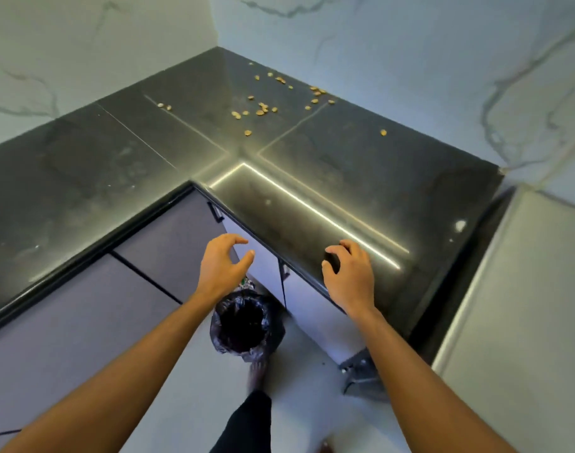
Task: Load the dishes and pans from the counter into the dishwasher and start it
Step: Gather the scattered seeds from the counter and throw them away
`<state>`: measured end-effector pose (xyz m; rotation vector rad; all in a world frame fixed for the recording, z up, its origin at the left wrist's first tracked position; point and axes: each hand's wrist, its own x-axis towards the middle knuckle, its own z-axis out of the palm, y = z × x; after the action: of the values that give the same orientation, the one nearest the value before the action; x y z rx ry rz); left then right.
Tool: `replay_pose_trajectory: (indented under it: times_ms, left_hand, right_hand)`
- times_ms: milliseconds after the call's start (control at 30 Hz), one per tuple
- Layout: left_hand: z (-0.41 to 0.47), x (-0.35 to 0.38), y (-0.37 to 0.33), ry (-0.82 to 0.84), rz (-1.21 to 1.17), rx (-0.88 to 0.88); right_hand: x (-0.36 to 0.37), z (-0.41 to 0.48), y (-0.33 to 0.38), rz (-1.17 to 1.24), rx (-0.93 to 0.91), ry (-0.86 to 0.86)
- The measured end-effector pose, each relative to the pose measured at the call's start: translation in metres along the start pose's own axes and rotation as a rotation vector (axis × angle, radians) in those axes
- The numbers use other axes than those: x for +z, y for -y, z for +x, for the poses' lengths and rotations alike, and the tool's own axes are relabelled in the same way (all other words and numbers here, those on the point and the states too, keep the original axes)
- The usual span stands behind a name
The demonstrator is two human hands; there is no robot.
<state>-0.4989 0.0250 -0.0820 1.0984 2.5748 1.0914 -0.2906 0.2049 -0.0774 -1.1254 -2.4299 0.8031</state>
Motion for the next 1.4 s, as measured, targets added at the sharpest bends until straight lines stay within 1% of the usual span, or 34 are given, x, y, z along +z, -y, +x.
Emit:
replay_pose_trajectory:
  times_ms: [100, 200, 333, 400, 500, 600, 700, 867, 1000, 1067, 1133, 1233, 1400]
  left_hand:
    - [0.05, -0.005, 0.008, 0.011, 0.083, 0.061]
    - [0.129, -0.012, 0.026, 0.05, 0.143, 0.111]
    - [0.222, -0.014, 0.054, 0.066, 0.177, 0.1]
    - [0.278, -0.012, 0.068, 0.083, 0.161, 0.069]
    - [0.328, -0.007, 0.071, 0.061, 0.167, 0.08]
    - [0.388, 0.006, 0.072, 0.046, 0.183, 0.037]
    - [0.449, 0.022, 0.067, 0.077, 0.227, 0.008]
    - [0.519, 0.052, 0.054, 0.141, 0.277, 0.07]
    - [0.554, 0.073, 0.039, 0.186, 0.317, 0.141]
    - [0.557, 0.076, 0.035, 0.189, 0.254, 0.247]
    - [0.552, 0.074, 0.036, 0.189, 0.134, 0.325]
    - [0.544, 0.07, 0.04, 0.186, 0.009, 0.336]
    - [0.519, 0.072, 0.032, 0.18, -0.06, 0.391]
  right_hand:
    - [0.021, 0.039, 0.015, -0.043, -0.011, -0.021]
    - [0.046, 0.099, 0.042, -0.065, -0.018, -0.013]
    - [0.076, 0.167, 0.077, -0.076, -0.012, -0.023]
    - [0.099, 0.216, 0.094, -0.099, -0.021, -0.016]
    - [0.115, 0.265, 0.111, -0.099, -0.05, -0.043]
    - [0.129, 0.322, 0.119, -0.097, -0.011, -0.1]
    - [0.134, 0.372, 0.116, -0.1, 0.041, -0.131]
    - [0.136, 0.403, 0.113, -0.113, 0.11, -0.171]
    - [0.138, 0.401, 0.114, -0.099, 0.102, -0.205]
    - [0.138, 0.401, 0.114, -0.094, 0.093, -0.211]
    - [0.138, 0.4, 0.114, -0.082, 0.098, -0.206]
    - [0.138, 0.401, 0.115, -0.087, 0.097, -0.191]
    - [0.135, 0.399, 0.116, -0.067, 0.102, -0.192]
